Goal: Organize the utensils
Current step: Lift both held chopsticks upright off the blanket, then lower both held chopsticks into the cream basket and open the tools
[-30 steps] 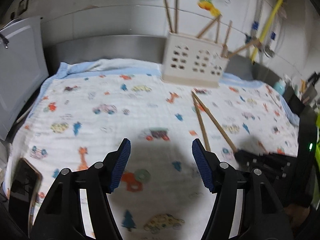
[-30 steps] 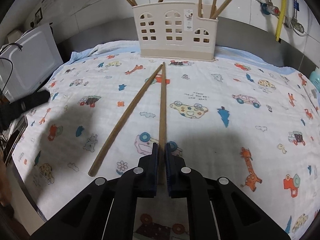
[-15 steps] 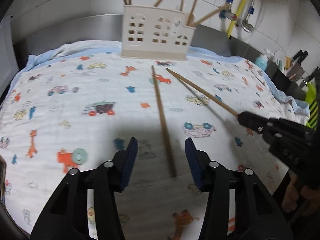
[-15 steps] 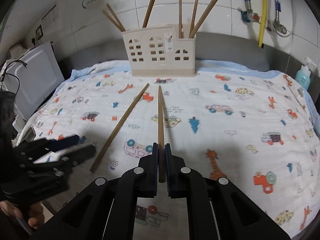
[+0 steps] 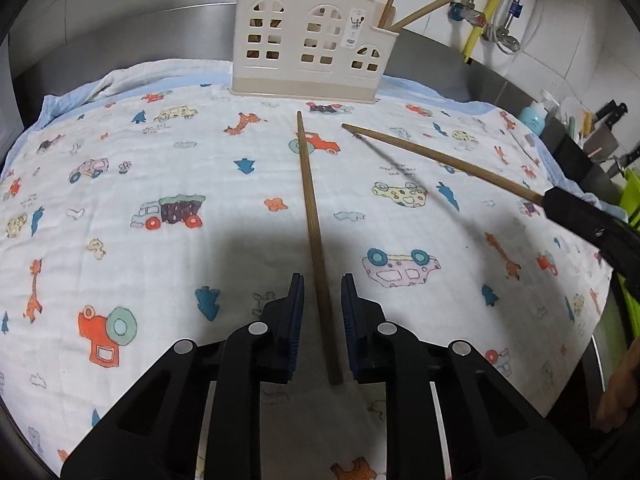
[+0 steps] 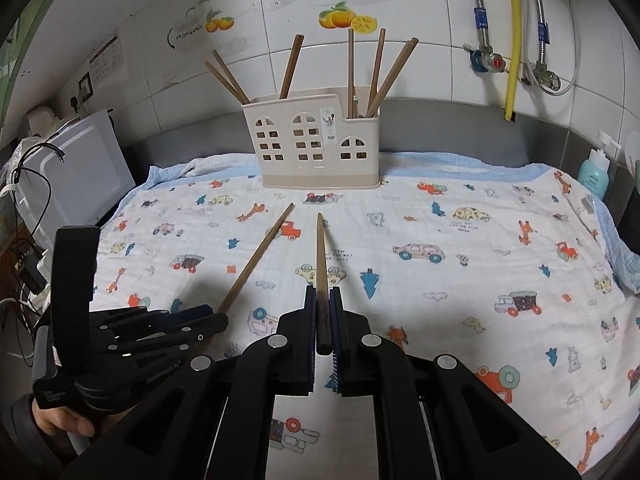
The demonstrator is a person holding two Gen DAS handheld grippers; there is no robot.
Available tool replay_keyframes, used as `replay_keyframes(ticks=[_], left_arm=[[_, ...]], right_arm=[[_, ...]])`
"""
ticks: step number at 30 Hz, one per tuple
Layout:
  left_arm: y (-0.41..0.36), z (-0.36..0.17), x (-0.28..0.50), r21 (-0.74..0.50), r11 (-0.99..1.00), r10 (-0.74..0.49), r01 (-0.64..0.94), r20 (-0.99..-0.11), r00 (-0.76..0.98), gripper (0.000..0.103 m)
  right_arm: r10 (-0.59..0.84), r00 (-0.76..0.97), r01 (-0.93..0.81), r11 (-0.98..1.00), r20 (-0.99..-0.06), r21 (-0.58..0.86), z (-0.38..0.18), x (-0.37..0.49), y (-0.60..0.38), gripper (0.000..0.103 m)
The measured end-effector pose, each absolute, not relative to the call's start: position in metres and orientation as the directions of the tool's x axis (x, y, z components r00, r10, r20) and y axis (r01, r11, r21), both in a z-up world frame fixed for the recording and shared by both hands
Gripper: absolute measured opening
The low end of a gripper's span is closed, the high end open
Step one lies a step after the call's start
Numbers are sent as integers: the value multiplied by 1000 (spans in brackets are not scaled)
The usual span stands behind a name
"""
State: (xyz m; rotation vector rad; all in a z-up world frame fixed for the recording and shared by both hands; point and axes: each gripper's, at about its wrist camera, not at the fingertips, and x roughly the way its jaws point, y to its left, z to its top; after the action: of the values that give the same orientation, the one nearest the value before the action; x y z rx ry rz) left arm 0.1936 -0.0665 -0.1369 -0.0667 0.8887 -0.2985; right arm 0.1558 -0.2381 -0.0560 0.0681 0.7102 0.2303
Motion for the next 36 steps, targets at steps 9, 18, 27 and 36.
replay_keyframes(ticks=[9, 18, 27, 36], left_arm=[[-70, -134, 195, -118, 970, -226, 214, -765, 603, 6], [-54, -91, 190, -146, 953, -290, 266, -692, 661, 6], [-45, -48, 188, -137, 936, -342, 323, -566, 750, 5], [-45, -22, 196, -118, 918, -379, 379, -542, 750, 5]], right_arm=[[237, 756, -199, 971, -610, 130, -35, 156, -242, 6], [264, 776, -234, 964, -574, 126, 5, 166, -248, 6], [285, 780, -270, 956, -557, 111, 34, 182, -247, 6], [303, 785, -300, 949, -541, 96, 65, 205, -245, 6]])
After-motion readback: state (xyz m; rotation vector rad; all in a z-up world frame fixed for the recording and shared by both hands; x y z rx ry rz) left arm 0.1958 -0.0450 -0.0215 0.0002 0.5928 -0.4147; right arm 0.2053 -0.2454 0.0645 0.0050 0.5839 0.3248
